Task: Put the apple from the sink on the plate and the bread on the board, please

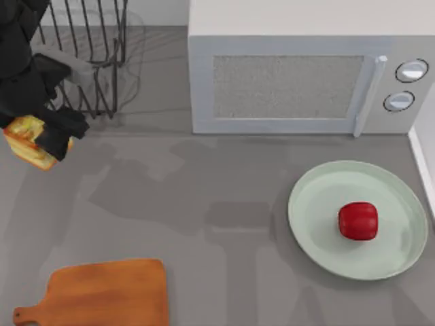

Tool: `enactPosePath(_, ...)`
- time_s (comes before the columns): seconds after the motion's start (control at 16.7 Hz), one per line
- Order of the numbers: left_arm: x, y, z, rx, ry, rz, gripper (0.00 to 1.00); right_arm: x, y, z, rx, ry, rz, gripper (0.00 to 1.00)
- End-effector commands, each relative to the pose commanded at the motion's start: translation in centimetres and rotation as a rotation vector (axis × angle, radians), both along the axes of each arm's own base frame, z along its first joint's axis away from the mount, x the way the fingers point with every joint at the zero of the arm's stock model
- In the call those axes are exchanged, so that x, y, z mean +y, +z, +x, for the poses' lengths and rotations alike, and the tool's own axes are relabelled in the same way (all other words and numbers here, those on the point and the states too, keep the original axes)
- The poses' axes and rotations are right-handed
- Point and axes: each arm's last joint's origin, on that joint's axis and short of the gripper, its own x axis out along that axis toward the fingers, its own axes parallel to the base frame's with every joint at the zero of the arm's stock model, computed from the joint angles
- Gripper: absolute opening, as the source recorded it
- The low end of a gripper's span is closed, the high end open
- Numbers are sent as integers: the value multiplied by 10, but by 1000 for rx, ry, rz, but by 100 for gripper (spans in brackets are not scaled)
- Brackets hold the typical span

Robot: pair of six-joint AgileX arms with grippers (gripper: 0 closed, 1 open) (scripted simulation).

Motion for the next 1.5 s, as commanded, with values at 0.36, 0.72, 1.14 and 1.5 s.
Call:
enactPosePath(0.36,-2,-3,-1,9,21,2,0,0,0,0,0,0,0,100)
enactPosePath(0.72,-24,-6,-17,36,292,13,0,0,0,0,0,0,0,100)
enactPosePath(1.14,-53,-14,-67,66,928,57,0,0,0,0,0,0,0,100)
enactPosePath(1.5,-68,-26,-122,54,1530,111,0,0,0,0,0,0,0,100)
